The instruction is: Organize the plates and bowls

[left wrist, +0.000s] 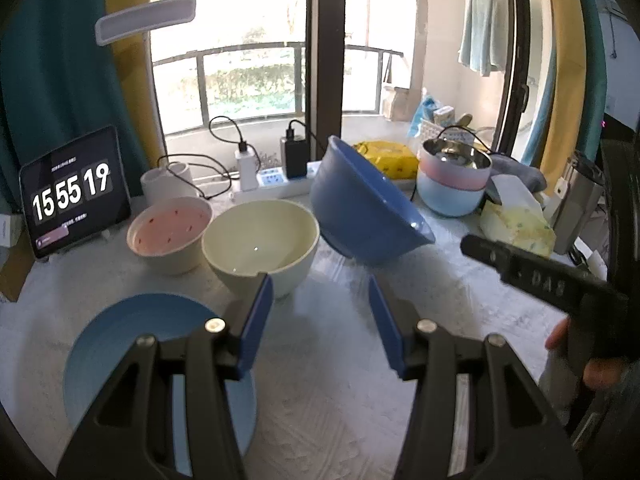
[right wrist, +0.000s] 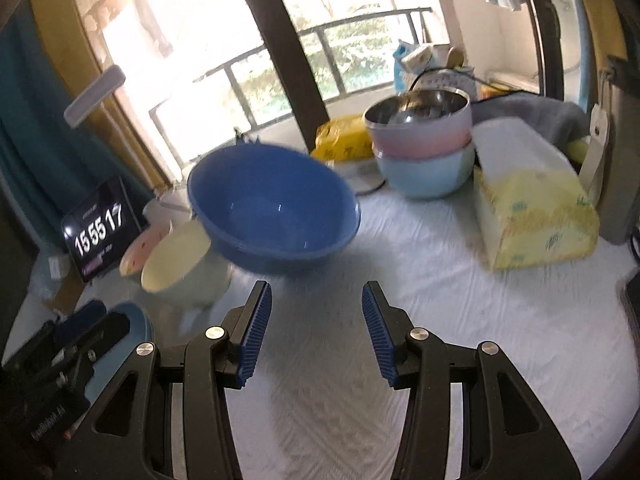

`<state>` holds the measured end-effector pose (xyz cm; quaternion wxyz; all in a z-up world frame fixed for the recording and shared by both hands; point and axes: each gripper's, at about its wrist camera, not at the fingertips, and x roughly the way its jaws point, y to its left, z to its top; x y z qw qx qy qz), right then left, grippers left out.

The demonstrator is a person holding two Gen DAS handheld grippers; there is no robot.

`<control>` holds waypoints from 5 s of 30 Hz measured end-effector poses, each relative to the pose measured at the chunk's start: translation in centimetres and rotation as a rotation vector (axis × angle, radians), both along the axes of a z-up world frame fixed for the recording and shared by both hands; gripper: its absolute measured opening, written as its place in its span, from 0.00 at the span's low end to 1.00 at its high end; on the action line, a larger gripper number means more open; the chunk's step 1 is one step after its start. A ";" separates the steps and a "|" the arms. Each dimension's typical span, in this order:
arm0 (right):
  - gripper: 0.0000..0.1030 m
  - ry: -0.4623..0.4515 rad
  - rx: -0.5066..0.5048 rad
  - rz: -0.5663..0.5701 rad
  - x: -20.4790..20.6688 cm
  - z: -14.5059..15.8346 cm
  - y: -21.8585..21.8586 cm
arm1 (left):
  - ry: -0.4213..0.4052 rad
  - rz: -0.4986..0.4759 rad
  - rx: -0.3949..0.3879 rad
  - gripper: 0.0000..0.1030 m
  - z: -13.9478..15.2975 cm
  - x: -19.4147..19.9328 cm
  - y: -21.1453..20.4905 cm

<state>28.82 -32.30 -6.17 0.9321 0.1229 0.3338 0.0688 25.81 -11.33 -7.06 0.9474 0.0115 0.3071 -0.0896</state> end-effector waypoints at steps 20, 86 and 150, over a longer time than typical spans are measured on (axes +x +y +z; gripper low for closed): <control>0.52 0.126 -0.004 -0.035 6.2 -3.8 0.9 | -0.016 0.028 0.000 0.50 -1.5 1.9 0.0; 0.17 0.042 -0.046 0.023 -4.4 -1.7 -0.7 | 0.127 -0.068 -0.103 0.36 -3.2 -0.4 -1.9; 0.30 0.149 -0.058 0.044 -7.2 -1.3 2.8 | 0.301 -0.031 -0.180 0.45 -3.7 -4.4 3.1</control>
